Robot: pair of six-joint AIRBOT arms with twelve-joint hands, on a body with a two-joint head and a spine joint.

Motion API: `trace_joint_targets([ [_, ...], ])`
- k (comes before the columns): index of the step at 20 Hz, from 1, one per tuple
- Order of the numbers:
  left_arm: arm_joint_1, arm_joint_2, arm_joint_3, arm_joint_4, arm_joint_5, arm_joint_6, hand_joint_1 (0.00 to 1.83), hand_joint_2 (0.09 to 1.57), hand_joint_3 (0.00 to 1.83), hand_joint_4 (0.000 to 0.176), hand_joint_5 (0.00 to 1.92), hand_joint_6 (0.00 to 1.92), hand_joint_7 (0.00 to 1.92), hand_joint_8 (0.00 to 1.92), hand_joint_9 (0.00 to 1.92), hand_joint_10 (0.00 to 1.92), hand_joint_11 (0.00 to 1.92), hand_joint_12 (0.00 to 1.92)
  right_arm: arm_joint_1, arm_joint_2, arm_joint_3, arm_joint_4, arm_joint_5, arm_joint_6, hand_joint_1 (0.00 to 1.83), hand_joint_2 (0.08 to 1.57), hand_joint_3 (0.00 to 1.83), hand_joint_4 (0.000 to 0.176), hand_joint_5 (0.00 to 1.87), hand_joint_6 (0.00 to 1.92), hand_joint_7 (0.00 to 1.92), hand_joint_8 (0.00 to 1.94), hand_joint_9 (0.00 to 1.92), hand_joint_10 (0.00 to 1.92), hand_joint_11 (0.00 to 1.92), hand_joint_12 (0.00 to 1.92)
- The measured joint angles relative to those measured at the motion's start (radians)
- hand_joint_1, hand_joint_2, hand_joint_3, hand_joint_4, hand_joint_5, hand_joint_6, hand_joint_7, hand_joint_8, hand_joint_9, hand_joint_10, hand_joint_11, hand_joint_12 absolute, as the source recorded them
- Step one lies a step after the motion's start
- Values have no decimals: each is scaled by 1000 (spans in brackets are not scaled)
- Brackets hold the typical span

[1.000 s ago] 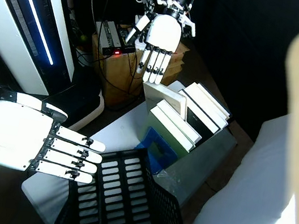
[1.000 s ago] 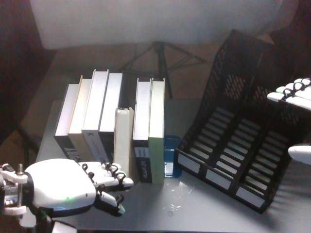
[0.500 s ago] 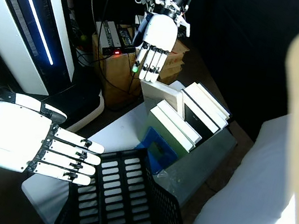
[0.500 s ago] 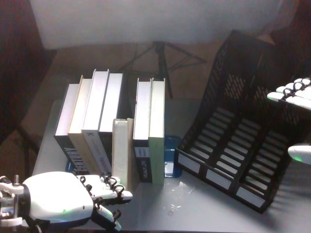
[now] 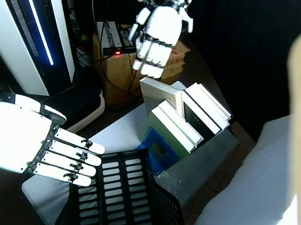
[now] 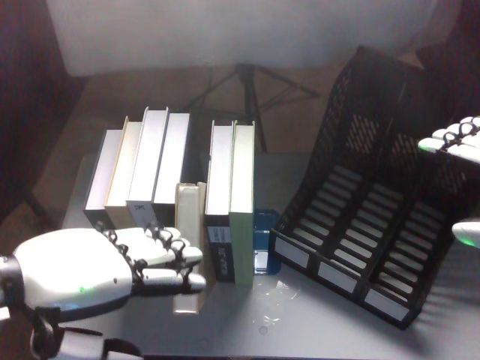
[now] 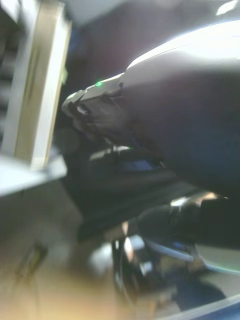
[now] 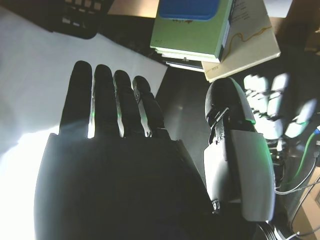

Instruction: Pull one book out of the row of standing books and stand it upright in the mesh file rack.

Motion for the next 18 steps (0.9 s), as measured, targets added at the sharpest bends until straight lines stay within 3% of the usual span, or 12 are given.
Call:
trace_joint_targets([
  [2,0,17,-2,-63,-29,50,476,1401,30,8,3,0,0,0,0,0,0,0,0,16,-13,-28,3,0,325,1289,4,0,0,0,0,0,0,0,0,0],
  [3,0,28,-4,-109,-49,79,412,1399,24,27,0,0,0,0,0,0,0,0,0,23,-22,-39,4,3,331,1287,2,0,0,0,0,0,0,0,0,0],
  [4,2,41,-4,-173,-80,112,442,1391,16,68,0,0,0,0,0,0,0,0,0,30,-26,-64,5,16,340,1288,3,0,0,0,0,0,0,0,0,0],
  [5,10,49,-4,-232,-114,140,455,1383,10,71,0,0,0,0,0,0,0,0,0,36,-30,-86,10,38,385,1280,0,0,0,0,0,0,0,0,0,0],
  [7,26,55,-3,-335,-174,191,356,1385,9,52,0,0,0,0,0,0,0,0,4,46,-36,-130,19,71,433,1266,0,0,0,0,0,0,0,0,0,0],
  [8,36,55,-2,-371,-197,206,278,1375,4,60,0,0,0,0,0,0,0,0,9,48,-36,-152,21,83,479,1247,0,0,0,0,0,0,0,0,0,0],
  [10,49,52,9,-468,-269,232,199,1341,0,55,0,0,0,0,0,0,0,0,32,47,-37,-219,18,123,491,1255,0,0,0,0,0,0,0,0,0,0],
  [11,53,52,16,-512,-301,245,124,1331,0,41,0,0,0,0,0,0,0,0,44,44,-36,-247,13,137,432,1259,0,0,0,0,0,0,0,0,0,0],
  [12,56,52,21,-550,-326,254,34,1333,0,44,0,0,0,0,0,0,0,0,56,39,-34,-267,5,151,378,1258,0,0,0,0,0,0,0,0,0,0],
  [14,71,50,32,-646,-380,275,0,1273,0,18,0,0,0,0,0,0,0,0,102,3,-13,-351,-37,200,469,1208,0,0,0,0,0,0,0,0,0,0],
  [16,84,45,43,-699,-400,286,0,1241,0,3,0,0,0,0,0,0,0,0,147,-30,6,-438,-80,240,457,1204,0,0,0,0,0,0,0,0,0,0],
  [18,92,40,60,-759,-414,299,0,1232,0,1,0,0,0,0,0,0,0,0,196,-73,31,-537,-126,299,527,1177,0,0,0,0,0,0,0,0,0,0],
])
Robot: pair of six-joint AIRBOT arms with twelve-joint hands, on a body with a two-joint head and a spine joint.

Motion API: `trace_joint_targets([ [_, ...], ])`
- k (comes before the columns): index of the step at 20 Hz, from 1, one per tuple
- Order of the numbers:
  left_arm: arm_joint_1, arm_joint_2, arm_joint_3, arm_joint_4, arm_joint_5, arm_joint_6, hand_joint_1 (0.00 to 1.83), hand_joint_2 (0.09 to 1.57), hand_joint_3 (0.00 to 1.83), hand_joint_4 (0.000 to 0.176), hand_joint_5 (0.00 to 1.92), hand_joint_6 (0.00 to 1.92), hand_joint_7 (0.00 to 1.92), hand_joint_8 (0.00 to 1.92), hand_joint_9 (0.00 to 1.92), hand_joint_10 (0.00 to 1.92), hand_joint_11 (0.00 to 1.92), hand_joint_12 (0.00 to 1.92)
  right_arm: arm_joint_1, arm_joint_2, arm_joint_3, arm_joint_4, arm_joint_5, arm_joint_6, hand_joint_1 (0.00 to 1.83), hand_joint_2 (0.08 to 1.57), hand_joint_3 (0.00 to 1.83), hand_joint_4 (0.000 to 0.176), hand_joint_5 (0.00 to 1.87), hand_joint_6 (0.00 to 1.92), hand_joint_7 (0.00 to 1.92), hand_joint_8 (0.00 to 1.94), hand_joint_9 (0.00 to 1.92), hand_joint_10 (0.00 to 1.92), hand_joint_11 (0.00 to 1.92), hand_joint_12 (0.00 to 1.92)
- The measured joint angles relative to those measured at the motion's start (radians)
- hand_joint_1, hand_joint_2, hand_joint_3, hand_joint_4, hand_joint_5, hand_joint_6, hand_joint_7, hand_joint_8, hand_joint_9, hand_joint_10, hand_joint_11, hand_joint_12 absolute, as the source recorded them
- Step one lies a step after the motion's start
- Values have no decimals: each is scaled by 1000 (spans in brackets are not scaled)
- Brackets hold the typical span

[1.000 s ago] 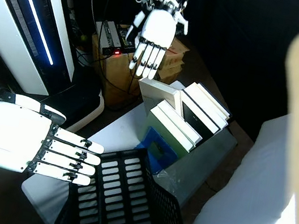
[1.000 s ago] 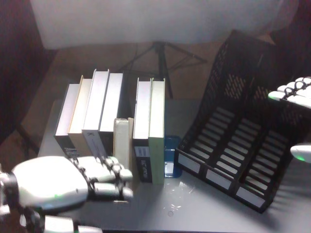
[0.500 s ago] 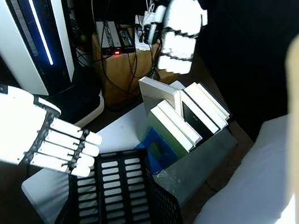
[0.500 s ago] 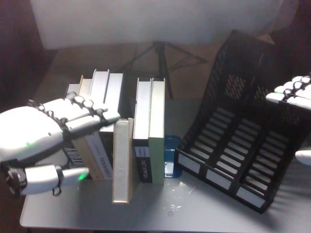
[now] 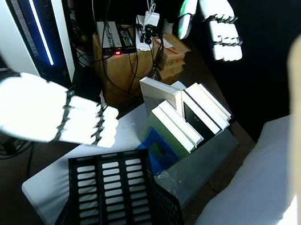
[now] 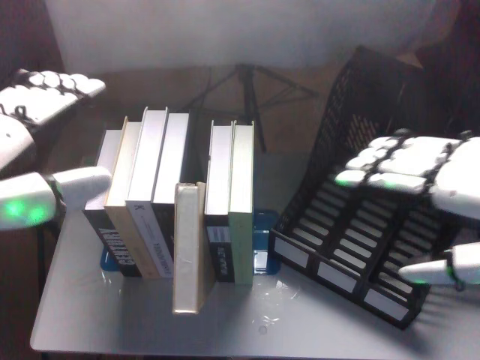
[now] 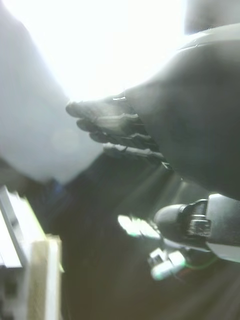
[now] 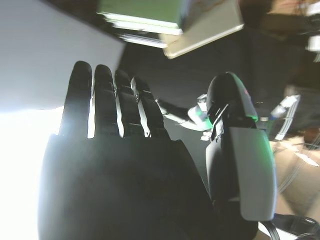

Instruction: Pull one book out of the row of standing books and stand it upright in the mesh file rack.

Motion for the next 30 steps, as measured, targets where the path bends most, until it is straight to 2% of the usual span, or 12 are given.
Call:
trace_joint_targets([
  [2,6,-6,19,-58,-11,4,0,1237,0,17,0,0,0,0,0,0,0,0,54,-46,25,-115,-54,63,551,1163,0,0,0,0,0,0,0,0,0,0],
  [5,15,-6,29,-96,-24,8,0,1245,0,4,0,0,0,0,0,0,0,0,128,-108,59,-306,-119,170,615,1121,0,0,0,0,0,0,0,0,0,0],
  [8,38,-6,37,-146,-34,7,0,1274,0,0,0,0,0,0,0,0,0,0,185,-176,97,-523,-171,299,613,1104,0,0,0,0,0,0,0,0,0,0],
  [11,59,-6,42,-186,-37,6,0,1272,0,0,0,0,0,0,0,0,0,0,220,-244,124,-657,-196,379,581,1077,0,0,0,0,0,0,0,0,0,0],
  [13,69,-6,43,-192,-36,-1,0,1267,0,8,0,0,0,0,0,0,0,0,242,-277,138,-705,-196,403,620,1050,0,0,0,0,0,0,0,0,0,0],
  [14,69,-6,43,-197,-35,-1,0,1248,0,23,0,0,0,0,0,0,0,0,249,-289,144,-724,-198,411,664,1025,0,0,0,0,0,0,0,0,0,0],
  [18,80,-6,46,-209,-42,-1,0,1260,0,9,0,0,0,0,0,0,0,0,280,-334,167,-782,-206,428,654,1056,0,0,0,0,0,0,0,0,0,0],
  [22,109,-5,46,-243,-48,-12,0,1271,0,26,0,0,0,0,0,0,0,0,301,-402,211,-827,-214,429,702,1041,0,0,0,0,0,0,0,0,0,0],
  [24,118,-5,46,-248,-53,-14,0,1265,0,21,0,0,0,0,0,0,0,0,321,-428,237,-843,-218,430,752,1018,0,0,0,0,0,0,0,0,0,0],
  [27,136,-5,45,-256,-60,-20,0,1257,0,31,0,0,0,0,0,0,0,0,343,-454,253,-871,-234,429,643,1033,0,7,0,0,0,0,0,0,0,0],
  [28,144,-5,45,-264,-66,-21,0,1249,0,35,0,0,0,0,0,0,0,0,343,-470,254,-883,-237,429,650,1029,0,0,0,0,0,0,0,0,0,0],
  [30,164,0,38,-278,-77,-24,0,1251,0,24,0,0,0,0,0,0,0,0,343,-504,266,-896,-235,430,711,1023,0,0,0,0,0,0,0,0,0,0],
])
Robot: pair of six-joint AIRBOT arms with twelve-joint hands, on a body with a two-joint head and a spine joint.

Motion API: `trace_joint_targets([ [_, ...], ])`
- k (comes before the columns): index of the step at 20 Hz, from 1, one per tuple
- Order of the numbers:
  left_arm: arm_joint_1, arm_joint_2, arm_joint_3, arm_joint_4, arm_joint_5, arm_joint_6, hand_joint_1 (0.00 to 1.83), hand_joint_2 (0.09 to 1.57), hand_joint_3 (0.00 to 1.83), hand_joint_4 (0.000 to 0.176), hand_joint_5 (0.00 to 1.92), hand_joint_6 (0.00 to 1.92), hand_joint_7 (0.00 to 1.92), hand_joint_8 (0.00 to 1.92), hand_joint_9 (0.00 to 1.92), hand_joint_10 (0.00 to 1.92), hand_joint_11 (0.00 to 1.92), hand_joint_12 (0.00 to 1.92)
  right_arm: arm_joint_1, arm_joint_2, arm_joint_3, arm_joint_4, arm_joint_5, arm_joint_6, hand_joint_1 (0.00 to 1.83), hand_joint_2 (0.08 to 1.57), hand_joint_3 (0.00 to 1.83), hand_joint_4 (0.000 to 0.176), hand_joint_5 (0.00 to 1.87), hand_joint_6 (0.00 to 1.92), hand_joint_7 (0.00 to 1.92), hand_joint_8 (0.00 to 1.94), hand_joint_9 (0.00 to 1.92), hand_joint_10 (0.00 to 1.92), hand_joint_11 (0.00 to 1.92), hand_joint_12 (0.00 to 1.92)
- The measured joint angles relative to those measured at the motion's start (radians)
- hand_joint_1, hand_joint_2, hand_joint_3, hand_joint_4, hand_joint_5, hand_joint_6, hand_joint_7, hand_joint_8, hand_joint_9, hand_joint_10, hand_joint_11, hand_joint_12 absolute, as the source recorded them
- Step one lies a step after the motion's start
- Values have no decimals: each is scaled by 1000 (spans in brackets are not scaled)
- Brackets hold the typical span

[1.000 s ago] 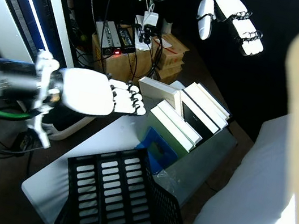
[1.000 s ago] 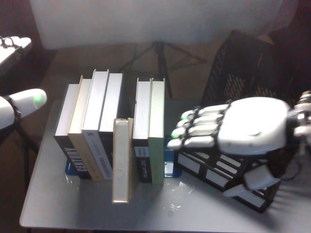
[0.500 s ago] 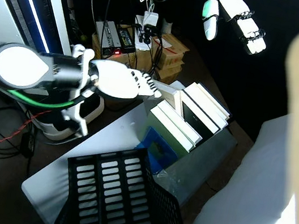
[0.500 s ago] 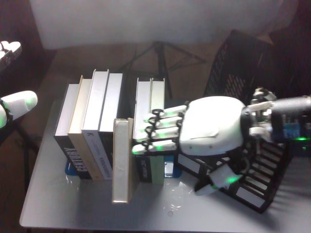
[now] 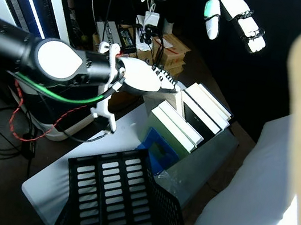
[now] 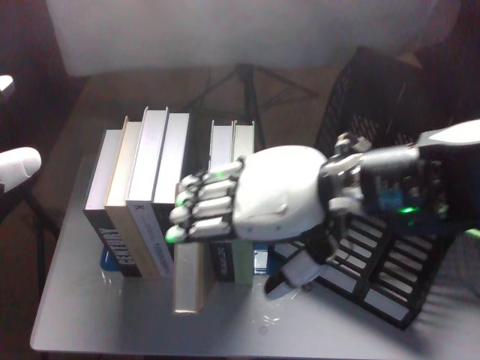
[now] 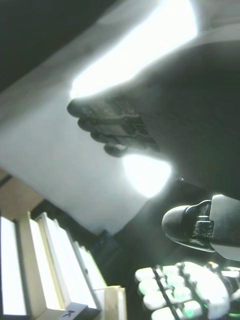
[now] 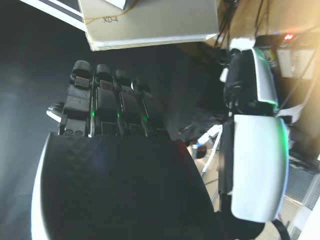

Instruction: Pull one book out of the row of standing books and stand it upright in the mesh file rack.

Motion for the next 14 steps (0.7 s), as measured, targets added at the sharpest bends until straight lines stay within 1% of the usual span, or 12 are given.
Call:
trace_joint_targets([
  [1,12,6,-3,-1,-5,-2,0,1258,0,30,0,0,0,0,0,0,0,0,0,-8,2,-2,0,0,712,1038,0,0,0,0,0,0,0,0,0,0],
  [2,22,11,-6,-7,-10,-2,0,1261,0,33,0,0,0,0,0,0,0,0,3,-14,2,-9,-3,0,763,1025,0,0,0,0,0,0,0,0,0,0],
  [3,30,13,-8,-27,-18,-6,0,1259,0,26,0,0,0,0,0,0,0,0,3,-17,3,-10,-5,0,806,988,0,0,0,0,0,0,0,0,0,0],
  [4,42,15,-10,-44,-29,-10,0,1255,0,35,0,0,0,0,0,0,0,0,3,-26,9,-10,-6,0,796,993,0,0,0,0,0,0,0,0,0,0],
  [5,52,21,-16,-53,-38,-12,0,1253,0,45,0,0,0,0,0,0,0,0,3,-35,12,-10,-17,0,787,954,0,0,0,0,0,0,0,0,0,0],
  [6,61,21,-16,-53,-49,-16,0,1260,0,53,0,0,0,0,0,0,0,0,3,-39,14,-11,-20,0,809,968,0,0,0,0,0,0,0,0,0,0],
  [8,69,21,-19,-69,-66,-21,0,1265,0,53,0,0,0,0,0,0,0,0,3,-61,23,-10,-21,0,770,997,0,0,0,0,0,0,0,0,0,0],
  [9,69,21,-19,-72,-71,-21,0,1262,0,47,0,0,0,0,0,0,0,0,3,-68,23,-10,-21,0,749,987,0,0,0,0,0,0,0,0,0,0],
  [10,69,21,-19,-77,-72,-21,0,1263,0,37,0,0,0,0,0,0,0,0,3,-75,28,-12,-18,0,816,948,0,11,0,0,0,0,0,0,0,0],
  [11,69,21,-19,-76,-72,-21,0,1263,0,31,0,0,0,0,0,0,0,0,3,-77,28,-18,-18,0,819,935,0,23,0,0,0,0,0,0,0,0],
  [12,69,21,-19,-76,-72,-22,0,1253,0,23,0,0,0,0,0,0,0,0,3,-80,30,-26,-20,-1,849,904,0,0,0,0,0,0,0,0,0,0],
  [14,69,21,-19,-76,-72,-23,0,1238,0,29,0,0,0,0,0,0,0,0,3,-92,38,-35,-37,-2,833,879,0,0,0,0,0,0,0,0,0,0],
])
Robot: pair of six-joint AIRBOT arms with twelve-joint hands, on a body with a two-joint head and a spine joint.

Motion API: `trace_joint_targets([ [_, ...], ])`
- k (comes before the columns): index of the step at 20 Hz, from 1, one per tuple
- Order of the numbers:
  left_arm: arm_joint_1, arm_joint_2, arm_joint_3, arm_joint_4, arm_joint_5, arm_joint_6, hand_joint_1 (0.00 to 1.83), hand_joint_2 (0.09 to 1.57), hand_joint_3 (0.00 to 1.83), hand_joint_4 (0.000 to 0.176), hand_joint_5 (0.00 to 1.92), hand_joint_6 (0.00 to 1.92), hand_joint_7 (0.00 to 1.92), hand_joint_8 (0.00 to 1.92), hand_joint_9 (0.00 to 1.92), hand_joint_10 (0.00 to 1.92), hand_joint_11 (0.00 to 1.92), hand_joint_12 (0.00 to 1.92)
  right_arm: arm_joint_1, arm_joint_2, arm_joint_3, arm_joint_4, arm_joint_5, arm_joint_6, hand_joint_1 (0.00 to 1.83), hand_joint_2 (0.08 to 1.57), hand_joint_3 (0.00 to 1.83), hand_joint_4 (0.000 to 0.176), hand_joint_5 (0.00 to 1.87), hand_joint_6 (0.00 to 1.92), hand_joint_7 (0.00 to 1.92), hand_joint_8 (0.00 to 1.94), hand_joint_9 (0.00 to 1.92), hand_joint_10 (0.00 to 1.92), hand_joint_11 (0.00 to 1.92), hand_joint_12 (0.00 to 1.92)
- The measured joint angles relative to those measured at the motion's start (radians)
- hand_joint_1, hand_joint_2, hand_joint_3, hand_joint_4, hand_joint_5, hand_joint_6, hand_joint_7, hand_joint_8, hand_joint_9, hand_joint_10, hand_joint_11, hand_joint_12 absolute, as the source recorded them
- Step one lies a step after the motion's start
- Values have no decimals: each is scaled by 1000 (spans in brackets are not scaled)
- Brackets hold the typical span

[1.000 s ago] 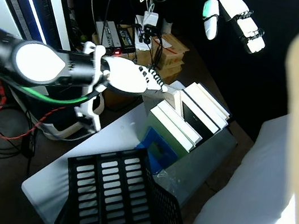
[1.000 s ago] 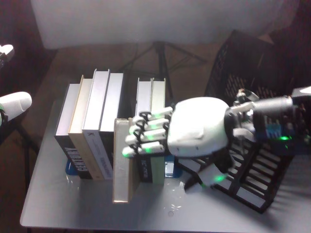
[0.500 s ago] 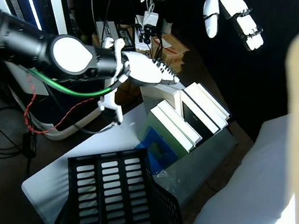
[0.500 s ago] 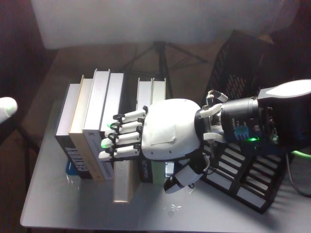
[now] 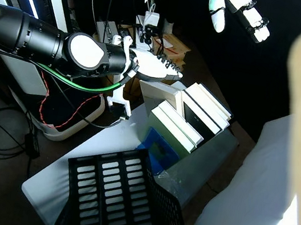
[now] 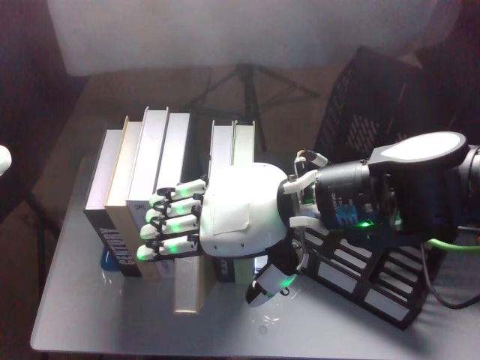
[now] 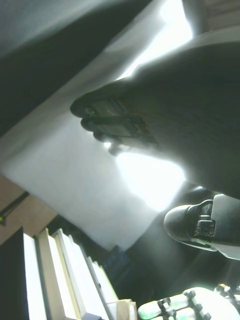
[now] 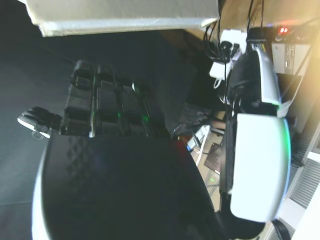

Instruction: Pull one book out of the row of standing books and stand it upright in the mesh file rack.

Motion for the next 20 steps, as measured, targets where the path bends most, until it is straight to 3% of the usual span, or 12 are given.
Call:
trace_joint_targets([
  [4,0,0,0,-2,-1,-2,0,1267,4,35,0,0,0,0,0,0,0,0,0,-23,18,-4,-20,-3,830,894,0,0,0,0,0,0,9,4,0,0],
  [5,2,0,0,-4,-1,-4,0,1277,8,37,0,0,0,0,0,0,0,0,0,-29,23,-6,-24,-4,805,919,0,0,45,22,50,24,54,72,0,443],
  [6,5,0,0,-4,-7,-8,0,1270,4,38,0,0,0,0,0,0,0,0,-2,-34,23,-7,-32,-4,843,889,0,0,163,94,168,52,116,163,0,1151],
  [7,7,0,0,-3,-8,-10,0,1267,2,37,0,0,0,0,0,0,0,0,-7,-36,23,-7,-32,-3,833,939,0,0,116,129,153,30,22,274,0,1370],
  [8,8,0,0,-6,-13,-14,0,1261,0,39,0,0,0,0,0,0,0,0,-13,-38,22,-10,-31,-7,826,992,0,0,56,133,113,9,4,261,0,1250],
  [9,11,0,0,-8,-20,-16,0,1253,0,43,0,0,0,0,0,0,0,0,-19,-40,21,-13,-31,-7,855,1016,0,0,67,164,133,12,0,312,0,1290],
  [11,23,0,-1,-12,-26,-21,0,1256,0,56,0,0,0,0,0,0,0,0,-19,-43,21,-14,-25,-7,850,880,0,0,2,105,23,0,0,111,0,1006],
  [12,25,0,-5,-23,-27,-22,0,1267,3,50,0,0,0,0,0,0,0,0,-19,-44,22,-14,-24,-7,821,844,0,0,43,132,86,21,52,134,0,1146],
  [13,29,0,-5,-25,-33,-21,0,1270,5,48,0,0,0,0,0,0,0,0,-19,-46,24,-14,-26,-10,788,877,0,0,8,93,60,7,10,155,0,1117],
  [14,33,0,-5,-27,-41,-22,0,1273,6,42,0,0,0,0,0,0,0,0,-19,-50,25,-14,-29,-21,811,1038,0,0,44,126,103,4,20,257,0,1140],
  [17,34,0,-5,-28,-50,-25,0,1269,3,25,0,0,0,0,0,0,0,0,-19,-59,27,-16,-37,-29,849,921,0,0,2,77,14,0,0,99,0,706],
  [20,43,0,-8,-43,-63,-26,0,1268,2,22,0,0,0,0,0,0,0,0,-19,-58,27,-19,-52,-58,838,919,0,0,1,64,7,0,2,61,0,637],
])
